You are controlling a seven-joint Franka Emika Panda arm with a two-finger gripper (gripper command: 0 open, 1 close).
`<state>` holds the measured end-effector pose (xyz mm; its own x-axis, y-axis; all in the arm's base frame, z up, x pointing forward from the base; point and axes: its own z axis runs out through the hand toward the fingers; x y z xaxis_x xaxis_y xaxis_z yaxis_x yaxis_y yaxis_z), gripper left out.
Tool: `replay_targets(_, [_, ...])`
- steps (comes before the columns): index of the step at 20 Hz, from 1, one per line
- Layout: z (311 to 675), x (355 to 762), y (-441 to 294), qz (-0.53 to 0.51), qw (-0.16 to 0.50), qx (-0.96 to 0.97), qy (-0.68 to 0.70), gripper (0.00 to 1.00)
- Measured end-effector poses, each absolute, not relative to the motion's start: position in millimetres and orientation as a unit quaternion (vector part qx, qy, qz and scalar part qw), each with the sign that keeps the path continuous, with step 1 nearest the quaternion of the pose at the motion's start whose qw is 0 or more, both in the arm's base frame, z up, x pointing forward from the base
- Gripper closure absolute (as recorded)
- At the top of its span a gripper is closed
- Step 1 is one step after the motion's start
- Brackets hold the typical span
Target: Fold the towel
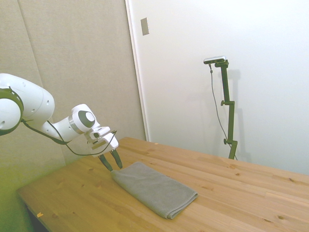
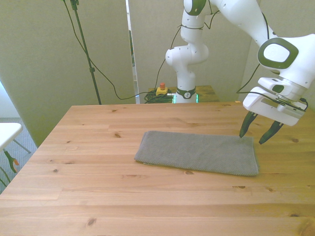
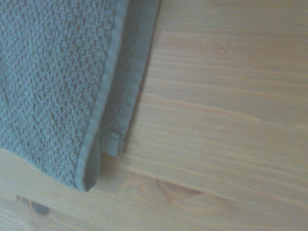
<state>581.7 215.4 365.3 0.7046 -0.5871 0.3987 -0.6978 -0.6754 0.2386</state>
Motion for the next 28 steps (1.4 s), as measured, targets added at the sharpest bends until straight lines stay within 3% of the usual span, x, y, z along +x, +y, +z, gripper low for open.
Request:
replay_targets(10, [347, 593, 224, 0.146, 0.215, 0.9, -0.351, 0.0])
replay_targets(20, [344, 602, 164, 0.148, 0.234, 0.882, -0.38, 0.0])
replay_targets(21, [344, 601, 159, 0.149, 0.233, 0.882, -0.382, 1.0])
replay_targets(28, [345, 597, 154, 0.16, 0.211, 0.887, -0.379, 1.0])
